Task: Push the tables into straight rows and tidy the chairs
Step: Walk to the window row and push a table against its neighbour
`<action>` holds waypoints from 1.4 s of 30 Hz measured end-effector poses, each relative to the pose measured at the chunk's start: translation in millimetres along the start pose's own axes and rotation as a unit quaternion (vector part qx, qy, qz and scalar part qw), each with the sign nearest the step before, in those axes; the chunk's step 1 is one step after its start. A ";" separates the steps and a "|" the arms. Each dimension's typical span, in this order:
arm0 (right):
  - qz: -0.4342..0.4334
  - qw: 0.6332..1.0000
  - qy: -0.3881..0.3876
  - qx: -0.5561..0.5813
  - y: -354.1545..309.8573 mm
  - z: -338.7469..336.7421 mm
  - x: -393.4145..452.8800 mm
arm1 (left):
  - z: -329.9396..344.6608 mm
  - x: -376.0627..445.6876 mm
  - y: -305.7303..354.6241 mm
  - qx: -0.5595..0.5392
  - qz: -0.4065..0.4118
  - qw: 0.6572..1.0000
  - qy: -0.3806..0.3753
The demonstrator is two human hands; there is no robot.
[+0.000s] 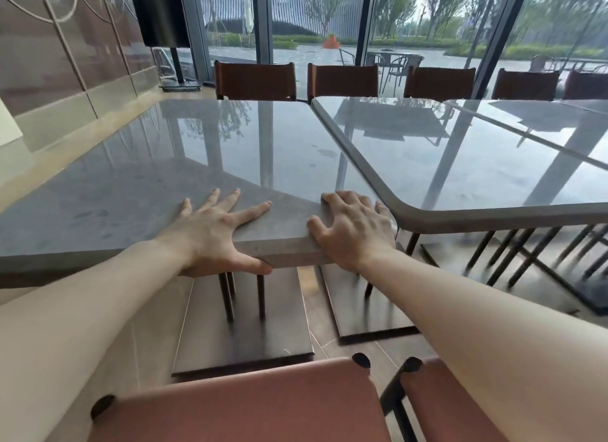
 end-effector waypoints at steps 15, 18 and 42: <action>0.004 1.000 0.002 0.004 2.5 9.9 35.5 | -5.7 30.2 -8.3 0.004 -0.006 1.000 0.003; 0.005 1.000 -0.002 0.003 1.6 11.8 43.7 | -6.1 37.0 -11.9 0.002 -0.005 1.000 0.002; 0.095 0.995 -0.042 -0.008 -18.1 12.3 32.0 | 1.4 -7.3 13.8 -0.032 -0.130 0.990 0.039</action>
Point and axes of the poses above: each hand's wrist, its own x-axis towards the middle knuckle, its own z-axis out of the palm, y = z × x, the point moved 1 cm from there along x, towards the middle knuckle, and after that the axes turned 1 degree about x, right-handed, at the moved point
